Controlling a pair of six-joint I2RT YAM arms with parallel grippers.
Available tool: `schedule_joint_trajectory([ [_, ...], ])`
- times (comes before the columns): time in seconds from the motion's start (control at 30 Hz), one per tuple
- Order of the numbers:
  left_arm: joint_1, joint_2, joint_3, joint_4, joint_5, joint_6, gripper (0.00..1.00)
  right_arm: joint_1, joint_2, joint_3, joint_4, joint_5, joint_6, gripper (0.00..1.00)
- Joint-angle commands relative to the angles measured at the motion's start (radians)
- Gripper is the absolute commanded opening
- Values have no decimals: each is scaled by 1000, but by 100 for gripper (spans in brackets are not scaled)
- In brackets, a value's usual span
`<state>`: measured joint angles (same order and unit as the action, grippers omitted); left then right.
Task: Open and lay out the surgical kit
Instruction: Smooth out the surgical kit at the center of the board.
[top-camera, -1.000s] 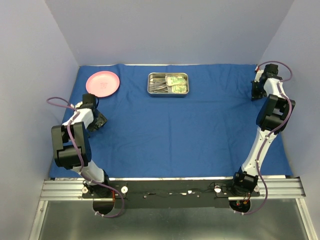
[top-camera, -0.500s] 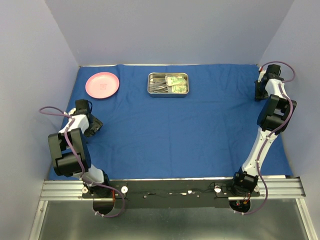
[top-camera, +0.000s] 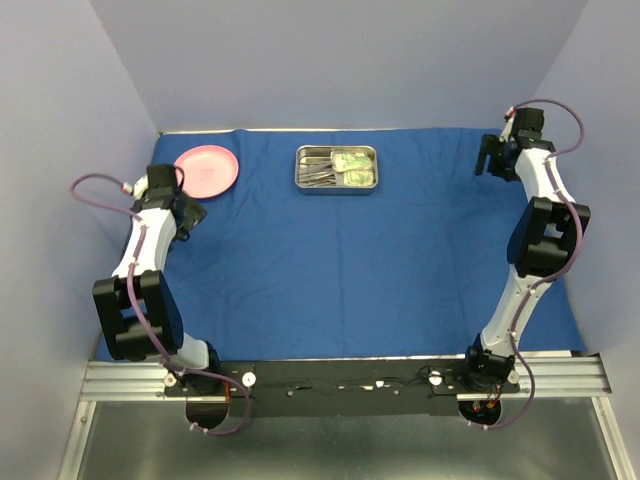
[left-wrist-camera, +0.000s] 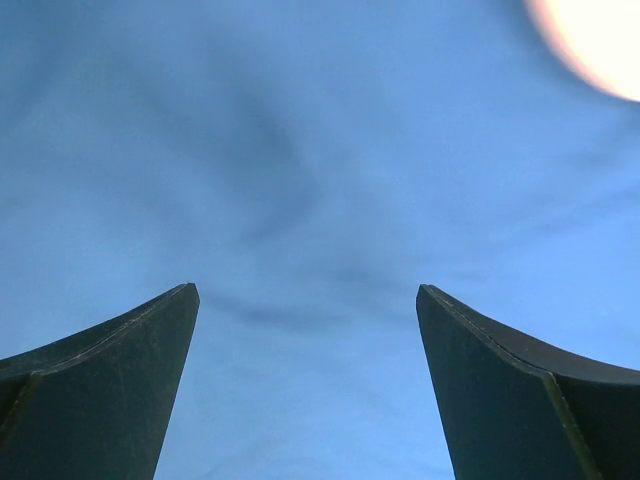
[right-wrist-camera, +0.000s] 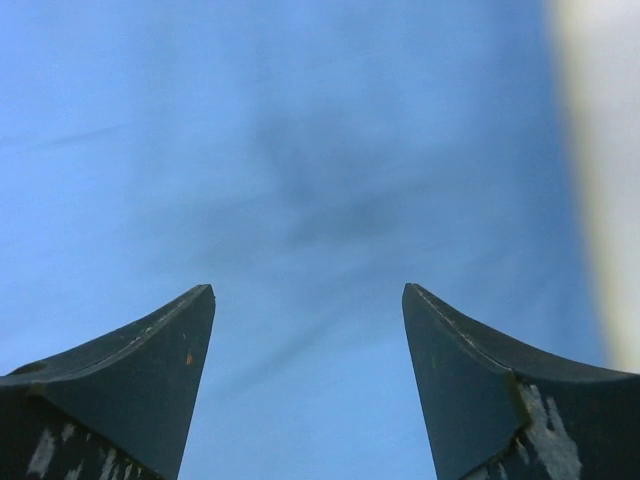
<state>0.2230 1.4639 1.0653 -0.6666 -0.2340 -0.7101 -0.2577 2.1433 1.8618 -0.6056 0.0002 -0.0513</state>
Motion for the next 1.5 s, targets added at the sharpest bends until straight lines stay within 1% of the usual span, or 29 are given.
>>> schedule_joint_trajectory([
  [0.0,-93,128,114,148,102,52,99,112,-166,-169,99,-127,212,88],
  [0.1,-97,228,157,211,154,67,99,152,-245,-249,144,-196,264,88],
  [0.13,-100,251,168,225,165,76,99,175,-267,-306,156,-210,290,88],
  [0.2,-100,291,192,245,176,109,99,190,-322,-366,200,-258,314,88],
  [0.23,-100,326,197,269,188,118,99,202,-336,-412,211,-272,333,88],
  [0.33,-100,380,199,312,208,141,99,219,-371,-472,244,-305,346,88],
  [0.4,-99,400,191,332,208,132,99,221,-382,-509,245,-312,346,88],
  [0.5,-85,423,170,314,168,94,99,222,-402,-546,244,-313,338,88],
  [0.63,-51,402,90,291,110,23,99,222,-424,-563,239,-302,327,88],
  [0.83,-8,337,-43,265,41,-32,99,222,-418,-564,230,-304,329,88],
  [1.07,15,299,-99,208,2,-81,99,222,-396,-558,224,-324,331,88],
  [1.2,47,248,-157,210,-2,-109,99,222,-392,-552,216,-324,323,88],
  [1.27,64,225,-157,214,-5,-104,99,222,-393,-552,214,-327,321,88],
  [1.37,61,211,-108,216,2,-66,99,222,-395,-547,213,-345,323,88],
  [1.47,38,191,-50,277,82,-43,99,222,-410,-558,225,-368,340,88],
])
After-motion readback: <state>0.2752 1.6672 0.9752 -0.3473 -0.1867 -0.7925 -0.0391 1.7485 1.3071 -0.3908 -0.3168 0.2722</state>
